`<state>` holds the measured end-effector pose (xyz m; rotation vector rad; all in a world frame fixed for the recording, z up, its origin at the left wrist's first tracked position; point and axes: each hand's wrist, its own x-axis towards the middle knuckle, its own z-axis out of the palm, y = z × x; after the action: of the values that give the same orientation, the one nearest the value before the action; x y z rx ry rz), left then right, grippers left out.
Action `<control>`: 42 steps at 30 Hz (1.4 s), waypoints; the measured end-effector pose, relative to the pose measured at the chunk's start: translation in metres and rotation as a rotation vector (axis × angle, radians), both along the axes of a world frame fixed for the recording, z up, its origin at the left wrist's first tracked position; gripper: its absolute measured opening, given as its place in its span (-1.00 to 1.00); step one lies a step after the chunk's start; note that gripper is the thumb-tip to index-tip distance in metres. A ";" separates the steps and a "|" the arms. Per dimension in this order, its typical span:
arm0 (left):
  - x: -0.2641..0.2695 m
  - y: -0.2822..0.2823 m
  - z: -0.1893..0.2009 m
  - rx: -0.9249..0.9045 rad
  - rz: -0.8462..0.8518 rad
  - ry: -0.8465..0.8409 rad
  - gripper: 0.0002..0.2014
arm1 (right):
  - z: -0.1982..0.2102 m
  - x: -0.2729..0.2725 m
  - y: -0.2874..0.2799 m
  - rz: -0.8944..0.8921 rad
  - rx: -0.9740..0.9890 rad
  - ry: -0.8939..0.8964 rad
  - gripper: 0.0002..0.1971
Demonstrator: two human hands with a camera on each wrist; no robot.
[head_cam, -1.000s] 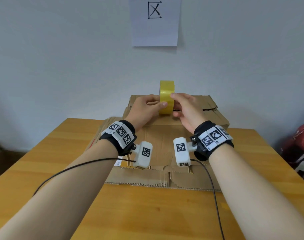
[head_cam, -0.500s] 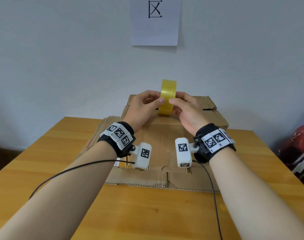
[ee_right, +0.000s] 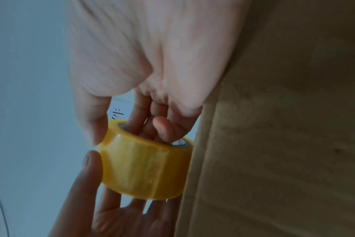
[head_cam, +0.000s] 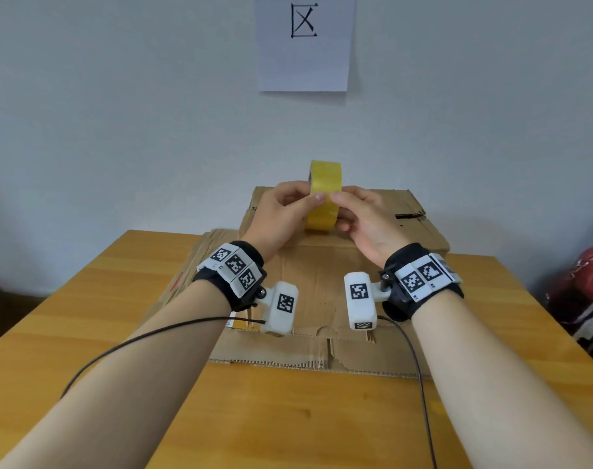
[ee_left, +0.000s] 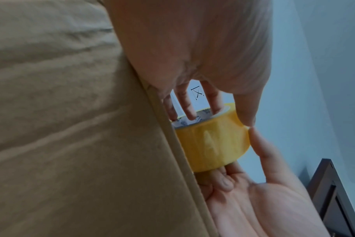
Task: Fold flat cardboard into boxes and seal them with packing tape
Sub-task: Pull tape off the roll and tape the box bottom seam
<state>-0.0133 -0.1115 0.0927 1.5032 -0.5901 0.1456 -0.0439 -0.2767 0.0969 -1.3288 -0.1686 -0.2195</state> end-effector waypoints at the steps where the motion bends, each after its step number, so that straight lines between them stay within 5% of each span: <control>1: 0.000 0.001 0.000 -0.003 -0.022 0.002 -0.83 | 0.001 0.000 0.001 -0.006 0.012 0.007 -0.88; 5: 0.003 0.004 -0.004 0.020 -0.052 -0.004 -0.66 | -0.002 0.002 0.002 -0.010 0.031 -0.017 -0.87; 10: 0.003 0.001 -0.002 0.042 -0.010 0.006 -0.81 | -0.005 0.000 -0.002 -0.007 -0.038 -0.047 -0.86; 34: 0.001 0.004 -0.006 0.084 -0.041 -0.073 -0.76 | 0.000 0.002 -0.004 0.082 0.046 0.029 -0.90; 42: 0.006 0.002 -0.008 0.226 -0.069 -0.103 -0.69 | 0.003 0.000 -0.004 0.025 0.248 0.053 -0.73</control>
<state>-0.0073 -0.1099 0.0851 1.6984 -0.7597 0.1058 -0.0440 -0.2804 0.1001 -1.0844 -0.1094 -0.1776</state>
